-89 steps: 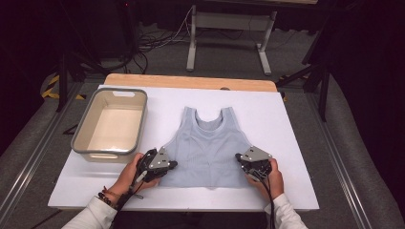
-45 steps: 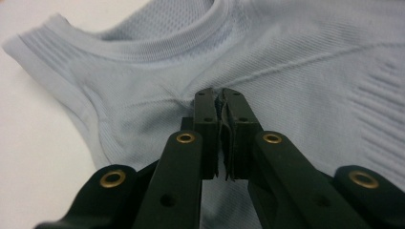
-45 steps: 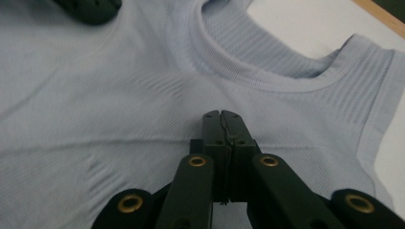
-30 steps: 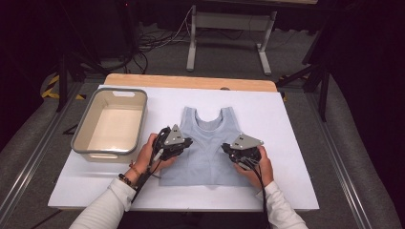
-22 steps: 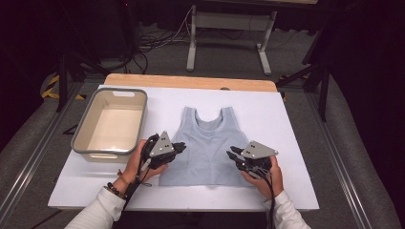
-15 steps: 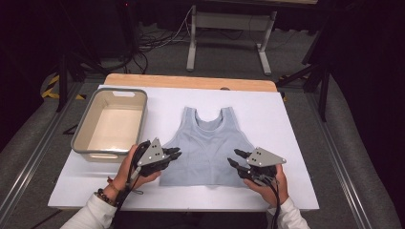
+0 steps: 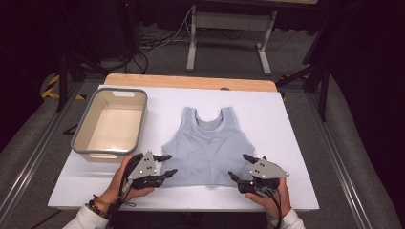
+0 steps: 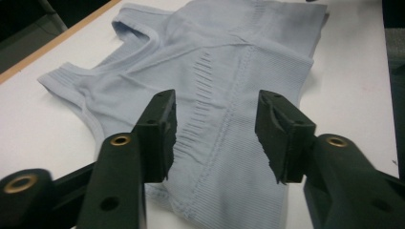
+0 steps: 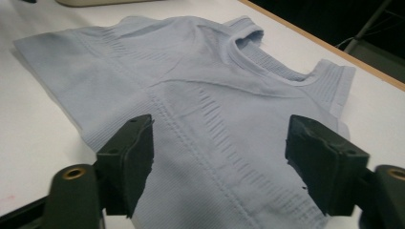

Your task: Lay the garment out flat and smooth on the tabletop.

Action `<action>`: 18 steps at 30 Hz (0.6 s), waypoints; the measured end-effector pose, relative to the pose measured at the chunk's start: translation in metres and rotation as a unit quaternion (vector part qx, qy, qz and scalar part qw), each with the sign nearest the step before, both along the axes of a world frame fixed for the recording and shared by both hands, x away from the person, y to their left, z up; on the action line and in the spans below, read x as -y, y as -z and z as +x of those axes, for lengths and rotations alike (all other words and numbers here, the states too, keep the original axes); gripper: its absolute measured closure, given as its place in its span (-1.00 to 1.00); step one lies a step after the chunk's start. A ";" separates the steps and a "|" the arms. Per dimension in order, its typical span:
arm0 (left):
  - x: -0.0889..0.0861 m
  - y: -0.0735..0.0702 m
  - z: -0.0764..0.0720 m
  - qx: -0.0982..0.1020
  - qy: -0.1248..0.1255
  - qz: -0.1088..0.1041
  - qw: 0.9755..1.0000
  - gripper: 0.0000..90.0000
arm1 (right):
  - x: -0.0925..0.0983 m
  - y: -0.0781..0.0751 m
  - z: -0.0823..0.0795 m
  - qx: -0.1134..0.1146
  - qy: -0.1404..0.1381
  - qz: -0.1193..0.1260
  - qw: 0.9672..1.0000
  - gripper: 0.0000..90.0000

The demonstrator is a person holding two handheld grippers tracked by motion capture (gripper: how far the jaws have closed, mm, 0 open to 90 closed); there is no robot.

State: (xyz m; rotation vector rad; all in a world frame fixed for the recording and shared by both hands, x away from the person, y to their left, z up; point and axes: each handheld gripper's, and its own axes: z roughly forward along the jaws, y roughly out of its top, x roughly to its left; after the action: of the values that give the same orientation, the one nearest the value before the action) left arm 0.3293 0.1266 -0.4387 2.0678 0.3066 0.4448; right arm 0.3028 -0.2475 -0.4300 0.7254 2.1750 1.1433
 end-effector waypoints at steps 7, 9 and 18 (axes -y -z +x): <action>-0.001 0.012 -0.006 -0.015 -0.015 0.004 1.000 -0.18 | 0.006 0.003 -0.004 0.004 0.016 0.010 1.000 -0.59; -0.002 0.014 -0.007 -0.014 -0.020 0.005 1.000 -0.30 | 0.007 0.004 -0.006 0.008 0.020 0.013 1.000 -0.61; -0.006 0.019 -0.015 -0.020 -0.042 0.009 0.999 -0.66 | 0.008 0.011 -0.010 0.003 0.031 0.013 0.999 -0.66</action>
State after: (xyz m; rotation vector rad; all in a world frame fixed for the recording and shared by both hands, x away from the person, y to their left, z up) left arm 0.3144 0.1329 -0.4582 2.0886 0.4158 0.4571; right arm 0.2931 -0.2552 -0.4405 0.7949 2.1210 1.1434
